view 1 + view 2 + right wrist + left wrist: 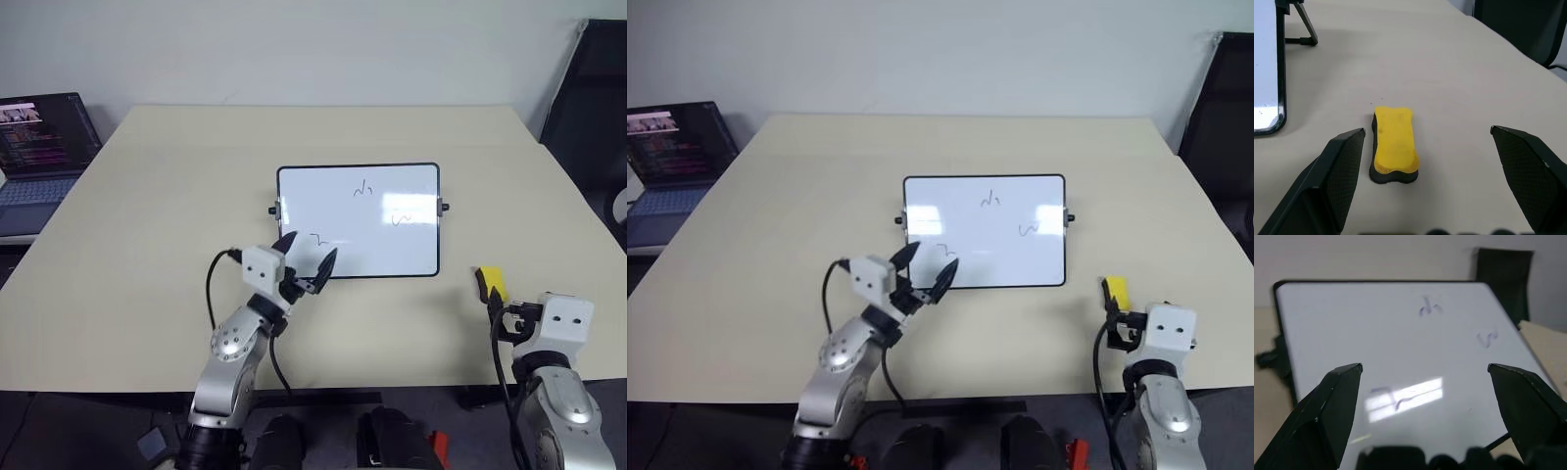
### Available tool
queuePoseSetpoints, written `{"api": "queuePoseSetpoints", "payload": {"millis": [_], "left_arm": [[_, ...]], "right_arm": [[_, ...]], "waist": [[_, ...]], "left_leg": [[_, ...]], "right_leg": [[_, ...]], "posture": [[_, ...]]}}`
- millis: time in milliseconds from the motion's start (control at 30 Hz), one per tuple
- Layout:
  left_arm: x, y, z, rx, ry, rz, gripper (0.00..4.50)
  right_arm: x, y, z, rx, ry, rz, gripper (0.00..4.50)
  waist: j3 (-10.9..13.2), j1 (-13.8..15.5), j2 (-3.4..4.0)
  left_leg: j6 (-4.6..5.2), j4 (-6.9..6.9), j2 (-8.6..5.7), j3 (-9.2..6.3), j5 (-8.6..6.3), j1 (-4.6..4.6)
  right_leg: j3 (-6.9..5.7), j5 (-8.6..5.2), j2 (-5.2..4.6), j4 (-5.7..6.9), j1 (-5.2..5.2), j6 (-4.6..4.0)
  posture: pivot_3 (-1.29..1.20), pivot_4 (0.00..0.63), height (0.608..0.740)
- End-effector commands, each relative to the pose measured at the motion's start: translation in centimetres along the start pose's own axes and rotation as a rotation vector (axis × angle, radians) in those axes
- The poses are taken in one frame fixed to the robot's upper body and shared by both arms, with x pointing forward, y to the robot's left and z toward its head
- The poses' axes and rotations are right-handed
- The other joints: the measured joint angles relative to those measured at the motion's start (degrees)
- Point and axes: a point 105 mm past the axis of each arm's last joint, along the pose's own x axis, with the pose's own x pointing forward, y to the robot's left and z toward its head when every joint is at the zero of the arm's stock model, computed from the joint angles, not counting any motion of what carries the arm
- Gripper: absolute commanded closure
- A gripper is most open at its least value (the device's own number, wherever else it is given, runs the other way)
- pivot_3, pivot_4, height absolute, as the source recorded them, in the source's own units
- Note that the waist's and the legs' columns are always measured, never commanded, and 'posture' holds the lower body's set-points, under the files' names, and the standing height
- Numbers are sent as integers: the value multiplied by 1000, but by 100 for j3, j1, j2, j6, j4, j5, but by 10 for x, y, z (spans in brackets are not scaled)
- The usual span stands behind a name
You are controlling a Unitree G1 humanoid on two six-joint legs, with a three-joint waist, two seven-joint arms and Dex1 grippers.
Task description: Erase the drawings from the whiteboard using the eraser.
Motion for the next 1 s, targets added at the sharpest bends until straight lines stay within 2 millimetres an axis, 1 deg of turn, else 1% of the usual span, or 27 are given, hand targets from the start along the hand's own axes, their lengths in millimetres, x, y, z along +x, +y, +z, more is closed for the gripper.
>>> {"api": "queuePoseSetpoints", "payload": {"millis": [33, 133, 200, 300, 433, 500, 633, 767, 833, 900, 1000], "left_arm": [[20, -23, 20, -44, -61, -208, 0], [27, -38, 28, -84, -77, -337, 0], [27, -52, 31, -94, -70, -467, 0], [23, -65, 29, -110, -40, -618, 0], [15, -74, 23, -102, 13, -775, 0], [12, -76, 21, -86, 31, -826, 0], [8, -74, 18, -64, 60, -875, 0], [4, -71, 15, -82, 75, -880, 0], [0, -67, 8, -70, 111, -880, 0], [-2, -63, 3, -59, 132, -873, 0], [-1, -58, 2, -49, 138, -852, 0]], "right_arm": [[9, -1, 19, 52, -32, 27, 40], [15, -2, 21, 102, -19, 33, 40], [18, -3, 19, 139, 8, 36, 40], [24, -3, 15, 165, 44, 46, 40], [33, 0, 13, 149, 86, 86, 40], [36, 1, 11, 138, 105, 91, 40], [38, 7, 9, 123, 131, 116, 40], [37, 15, 0, 114, 173, 155, 40], [38, 14, -6, 108, 192, 160, 40], [39, 13, -8, 108, 195, 154, 40], [43, 12, -8, 101, 191, 150, 40]], "waist": [[0, 0, 0], [-1, -5, 0], [-1, -6, 0], [0, -10, 1], [-1, -19, 4], [-2, -20, 7], [-2, -17, 7], [-2, -18, 7], [-1, -18, 7], [-2, -18, 7], [-1, -17, 7]], "left_leg": [[0, 2, -2, -1, 0, -1], [0, 4, -9, 1, 0, 0], [1, 0, -8, -1, 0, 0], [1, -2, -7, -2, 0, 0], [1, -1, -4, -2, 0, 5], [2, 0, -4, -2, 0, 6], [2, -1, -4, -3, 0, 4], [2, -2, -2, -3, 0, 1], [2, -2, 0, -3, 0, 2], [2, -1, -1, -3, 0, 2], [2, -1, 1, -3, 0, 2]], "right_leg": [[1, 1, 3, 1, 0, 1], [3, 2, 8, 2, 1, 2], [2, 2, 16, 1, 1, 1], [3, 1, 29, 0, -1, -1], [4, 1, 32, 7, -2, -3], [7, 2, 38, 8, -1, -4], [9, 1, 39, 6, -2, -5], [11, 1, 39, 3, -3, -5], [11, 1, 37, 4, -3, -5], [11, 1, 37, 5, -3, -5], [11, 1, 37, 6, -3, -5]], "posture": [[0, 150, 740], [0, 150, 740], [0, 150, 740], [0, 150, 740], [0, 150, 740], [0, 150, 740], [0, 150, 740], [0, 150, 740], [0, 150, 740], [0, 150, 740], [0, 150, 740]]}}
